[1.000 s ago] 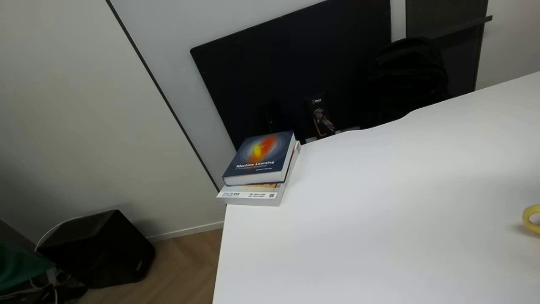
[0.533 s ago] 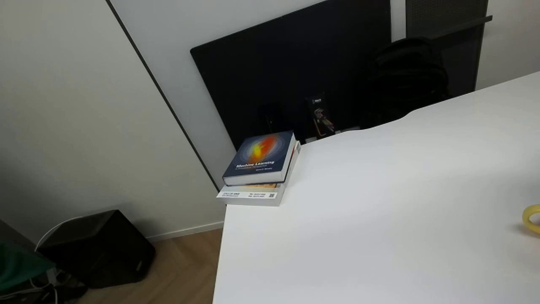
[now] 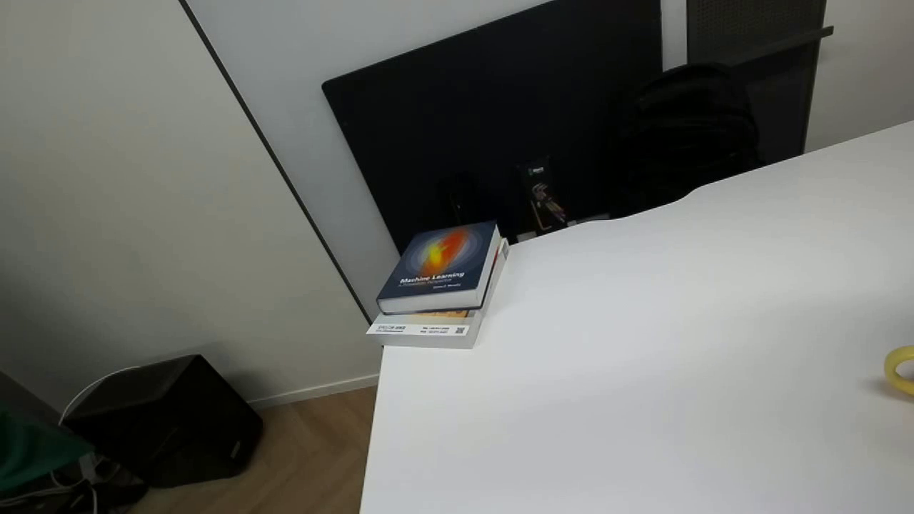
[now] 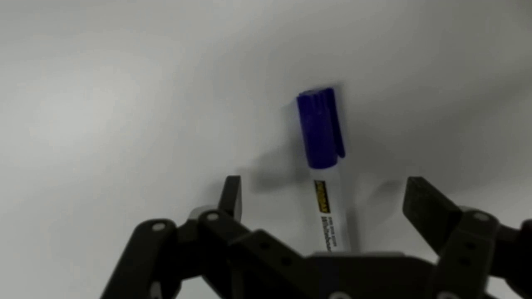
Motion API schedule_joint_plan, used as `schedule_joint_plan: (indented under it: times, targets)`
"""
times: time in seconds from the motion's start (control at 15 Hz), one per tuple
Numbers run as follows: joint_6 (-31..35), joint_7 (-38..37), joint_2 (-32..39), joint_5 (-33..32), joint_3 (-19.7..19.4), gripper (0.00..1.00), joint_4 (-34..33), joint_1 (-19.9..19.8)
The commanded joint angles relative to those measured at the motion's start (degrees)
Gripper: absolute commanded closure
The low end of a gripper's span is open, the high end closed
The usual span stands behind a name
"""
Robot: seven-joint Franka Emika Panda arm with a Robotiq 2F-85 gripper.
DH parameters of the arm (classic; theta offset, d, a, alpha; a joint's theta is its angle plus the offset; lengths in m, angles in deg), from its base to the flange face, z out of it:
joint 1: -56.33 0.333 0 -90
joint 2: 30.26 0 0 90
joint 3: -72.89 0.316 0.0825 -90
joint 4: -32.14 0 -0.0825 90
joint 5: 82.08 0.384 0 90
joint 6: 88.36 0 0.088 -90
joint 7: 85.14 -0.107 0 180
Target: Pick up the marker from the table and put it in the cup
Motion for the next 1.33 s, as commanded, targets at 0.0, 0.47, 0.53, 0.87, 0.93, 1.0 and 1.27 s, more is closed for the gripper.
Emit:
schedule_joint_plan:
  times: [0.0,0.47,0.53,0.87,0.93,1.0,1.27]
  targets:
    - [2.1,-1.7,-1.8,0.5,-0.5,0.00,3.0,0.9]
    - [3.7,-0.8,-1.7,0.3,0.3,0.26,4.7,1.3]
    - [4.0,-0.9,-1.6,0.3,0.2,0.32,4.7,1.5]
    - [3.6,-1.3,-1.1,0.0,-0.5,0.67,4.1,2.6]
    - [3.4,-1.6,-1.0,0.0,-0.9,0.75,3.9,2.8]
    - [3.0,-1.8,-0.9,0.0,-1.4,0.80,3.7,3.0]
    - [0.4,-3.7,-1.5,-0.6,-4.3,0.94,3.1,5.3]
